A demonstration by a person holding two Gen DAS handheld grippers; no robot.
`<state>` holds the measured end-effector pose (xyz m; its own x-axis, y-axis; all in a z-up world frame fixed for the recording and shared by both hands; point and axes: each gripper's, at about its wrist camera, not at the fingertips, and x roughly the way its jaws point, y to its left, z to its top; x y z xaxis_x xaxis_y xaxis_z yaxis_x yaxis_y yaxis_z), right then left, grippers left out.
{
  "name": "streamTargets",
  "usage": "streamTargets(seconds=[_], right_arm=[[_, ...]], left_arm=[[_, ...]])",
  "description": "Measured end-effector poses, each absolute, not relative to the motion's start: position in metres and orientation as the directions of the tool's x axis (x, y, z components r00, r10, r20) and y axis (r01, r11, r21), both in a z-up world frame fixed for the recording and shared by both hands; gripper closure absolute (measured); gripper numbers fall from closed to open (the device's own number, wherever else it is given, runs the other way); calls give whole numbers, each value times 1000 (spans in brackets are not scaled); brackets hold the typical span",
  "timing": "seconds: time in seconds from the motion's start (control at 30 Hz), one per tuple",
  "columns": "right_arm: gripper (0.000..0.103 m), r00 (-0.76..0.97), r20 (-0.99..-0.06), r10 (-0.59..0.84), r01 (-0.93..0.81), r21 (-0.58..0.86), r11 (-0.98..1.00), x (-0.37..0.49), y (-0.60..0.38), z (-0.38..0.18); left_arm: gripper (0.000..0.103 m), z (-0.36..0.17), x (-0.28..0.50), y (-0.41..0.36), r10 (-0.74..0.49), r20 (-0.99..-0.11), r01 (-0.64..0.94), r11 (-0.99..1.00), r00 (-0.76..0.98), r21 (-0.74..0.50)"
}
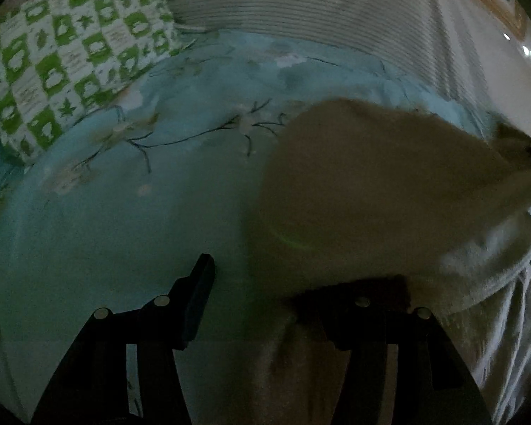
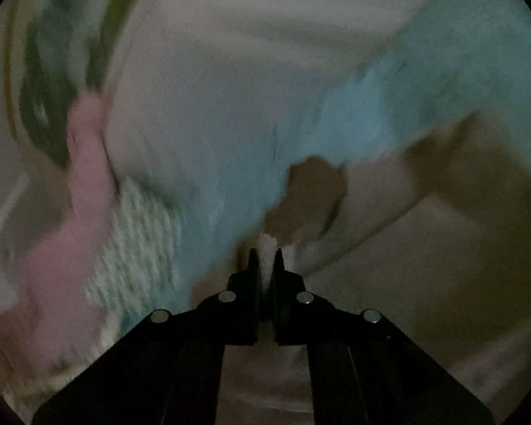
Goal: Fold small clothes
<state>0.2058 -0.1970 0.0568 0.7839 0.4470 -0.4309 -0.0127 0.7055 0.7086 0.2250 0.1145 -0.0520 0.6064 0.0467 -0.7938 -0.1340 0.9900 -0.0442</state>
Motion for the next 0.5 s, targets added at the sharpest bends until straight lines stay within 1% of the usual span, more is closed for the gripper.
streamTargets(seconds=[0.03,0.13,0.23,0.3,0.4,0.43,0.5], right_arm=[[97,819,-417,394,23,709,704,189,-216,60],[97,822,-466,329,89,674,733,164,-239,43],[97,787,-526,321,126,647,752,156,-242,19],[97,781,-539,315,135,638,758,156,-244,11],[97,806,-520,284,104,596,796,152,-240,25],[97,799,-539,266,108,565,818,153,-238,31],[97,767,-579,276,123,555,823,156,-235,28]], left_arm=[[42,-52,223,115,45,-792,-140,989,609,-52],[41,-53,220,111,61,-790,-153,987,610,-42],[41,-52,214,105,89,-787,-158,987,611,-11],[41,-52,210,106,84,-790,-161,987,608,-19],[38,-52,206,112,66,-794,-170,984,604,-48],[38,-53,205,113,66,-796,-175,983,602,-51],[37,-54,202,113,61,-798,-179,982,600,-59]])
